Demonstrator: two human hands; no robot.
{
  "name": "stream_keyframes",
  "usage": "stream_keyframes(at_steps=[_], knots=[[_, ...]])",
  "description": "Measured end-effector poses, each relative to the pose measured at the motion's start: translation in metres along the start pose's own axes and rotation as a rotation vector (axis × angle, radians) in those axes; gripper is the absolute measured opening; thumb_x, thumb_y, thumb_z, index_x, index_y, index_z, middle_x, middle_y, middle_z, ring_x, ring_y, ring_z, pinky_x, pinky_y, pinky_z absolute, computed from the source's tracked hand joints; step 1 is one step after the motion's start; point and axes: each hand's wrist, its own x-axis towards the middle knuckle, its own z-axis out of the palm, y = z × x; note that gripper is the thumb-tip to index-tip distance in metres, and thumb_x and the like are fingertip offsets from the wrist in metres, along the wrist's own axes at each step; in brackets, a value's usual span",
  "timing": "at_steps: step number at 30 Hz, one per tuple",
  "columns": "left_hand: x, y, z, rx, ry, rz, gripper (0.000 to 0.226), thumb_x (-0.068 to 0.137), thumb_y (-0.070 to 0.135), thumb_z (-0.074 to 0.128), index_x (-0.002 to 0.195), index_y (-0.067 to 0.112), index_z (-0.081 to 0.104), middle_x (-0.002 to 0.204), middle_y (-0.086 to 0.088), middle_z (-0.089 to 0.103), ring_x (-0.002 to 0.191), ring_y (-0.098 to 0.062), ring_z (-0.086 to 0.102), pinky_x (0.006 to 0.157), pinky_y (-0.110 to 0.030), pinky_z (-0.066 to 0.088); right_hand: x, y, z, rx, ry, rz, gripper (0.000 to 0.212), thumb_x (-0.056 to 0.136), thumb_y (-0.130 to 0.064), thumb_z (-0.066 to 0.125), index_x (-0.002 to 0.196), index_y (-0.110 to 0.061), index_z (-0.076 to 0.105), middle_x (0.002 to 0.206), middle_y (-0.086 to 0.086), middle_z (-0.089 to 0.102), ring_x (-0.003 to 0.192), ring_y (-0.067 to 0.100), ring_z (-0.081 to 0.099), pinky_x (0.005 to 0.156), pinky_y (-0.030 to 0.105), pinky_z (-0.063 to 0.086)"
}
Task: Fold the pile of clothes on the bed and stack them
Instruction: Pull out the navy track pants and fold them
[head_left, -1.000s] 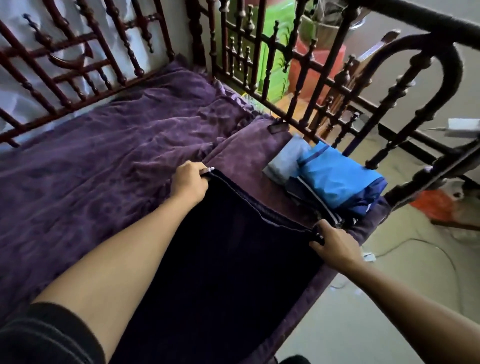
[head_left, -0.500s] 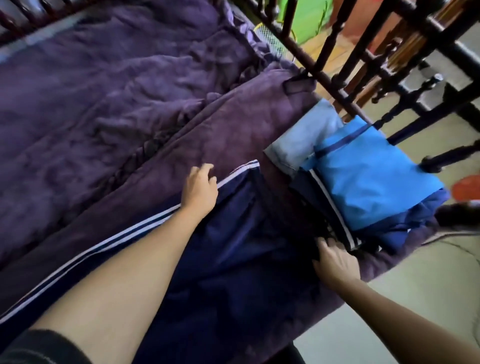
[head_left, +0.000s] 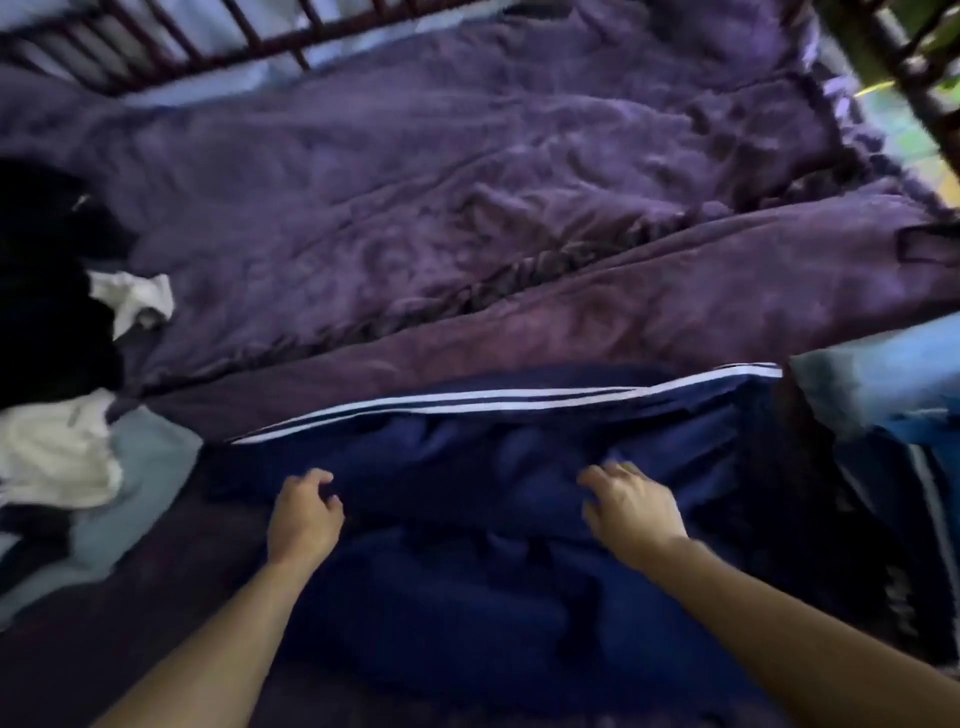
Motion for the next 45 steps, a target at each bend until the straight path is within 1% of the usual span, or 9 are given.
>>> stream_keyframes(at_steps=[5,13,17,24,29,33,36,41,45], knots=[[0.055,-0.108,-0.021,0.049,0.095,-0.147,0.046,0.087,0.005,0.059,0.132,0.006,0.051,0.125,-0.025,0.046,0.113,-0.043,0.048,0.091,-0.049,0.046,0.053,-0.086,0.029,0.048,0.060,-0.145,0.025,0.089,-0.028,0.055,0.112,-0.021,0.062,0.109,-0.001,0.061,0.110,0.022,0.054,0.074,0.038,0.051],[0.196,-0.160,-0.021,-0.088,0.177,0.207,0.047,0.089,0.020,0.062,0.133,0.009,0.053,0.127,-0.019,0.054,0.121,-0.035,0.046,0.101,-0.042,0.039,0.168,-0.201,0.070,0.069,0.279,-0.136,0.052,0.082,-0.023,0.071,0.130,-0.010,0.056,0.141,0.013,0.050,0.136,0.033,0.039,0.098,0.051,0.037],[0.226,-0.172,-0.015,0.094,0.085,0.227,0.051,0.083,0.037,0.068,0.129,0.019,0.057,0.121,-0.015,0.057,0.115,-0.035,0.052,0.096,-0.043,0.044,0.194,-0.213,0.089,0.013,0.219,0.010,0.017,0.088,-0.022,0.060,0.099,-0.010,0.065,0.102,0.020,0.068,0.097,0.040,0.061,0.085,0.045,0.039],[0.152,-0.185,-0.030,-0.021,-0.036,0.690,0.017,0.069,0.023,0.073,0.064,0.019,0.057,0.067,0.000,0.057,0.069,-0.028,0.058,0.054,-0.033,0.042,0.150,-0.199,0.075,0.209,0.390,0.350,0.017,0.093,-0.025,0.044,0.102,-0.017,0.056,0.087,0.031,0.063,0.082,0.049,0.056,0.067,0.041,0.033],[0.125,-0.173,-0.032,0.175,-0.208,1.024,0.016,0.060,0.026,0.069,0.052,0.020,0.056,0.104,-0.001,0.067,0.121,-0.026,0.054,0.098,-0.041,0.043,0.136,-0.189,0.063,0.208,0.397,0.432,0.020,0.093,-0.023,0.043,0.104,-0.015,0.058,0.091,0.030,0.063,0.085,0.048,0.056,0.070,0.044,0.040],[0.155,-0.158,-0.082,-0.287,-0.284,0.737,0.022,0.064,0.029,0.058,0.049,0.018,0.045,0.058,-0.001,0.057,0.082,-0.011,0.066,0.077,-0.028,0.044,0.139,-0.185,0.048,0.140,0.436,0.372,0.025,0.093,-0.032,0.042,0.099,-0.014,0.058,0.087,0.030,0.063,0.082,0.048,0.057,0.066,0.041,0.034],[0.181,-0.159,-0.137,-0.408,-0.274,0.606,0.038,0.072,0.037,0.060,0.049,0.018,0.036,0.046,0.008,0.030,0.047,-0.003,0.030,0.048,-0.030,0.025,0.157,-0.197,0.028,0.070,0.461,0.220,0.035,0.089,-0.044,0.040,0.096,-0.015,0.060,0.085,0.028,0.064,0.079,0.050,0.058,0.064,0.042,0.037],[0.218,-0.177,-0.179,0.096,-0.439,0.350,0.030,0.082,0.022,0.068,0.056,0.015,0.054,0.048,0.010,0.049,0.049,-0.008,0.043,0.059,-0.031,0.035,0.209,-0.220,0.002,0.008,0.329,0.123,0.027,0.093,-0.037,0.054,0.109,-0.021,0.069,0.107,0.021,0.067,0.097,0.045,0.058,0.080,0.046,0.043],[0.224,-0.182,-0.161,0.544,-0.145,0.253,0.020,0.073,0.027,0.071,0.065,0.020,0.054,0.077,-0.002,0.060,0.078,-0.024,0.055,0.072,-0.034,0.043,0.229,-0.232,0.010,-0.113,0.208,0.146,0.029,0.094,-0.036,0.051,0.114,-0.023,0.067,0.120,0.016,0.062,0.113,0.038,0.052,0.095,0.048,0.035]])
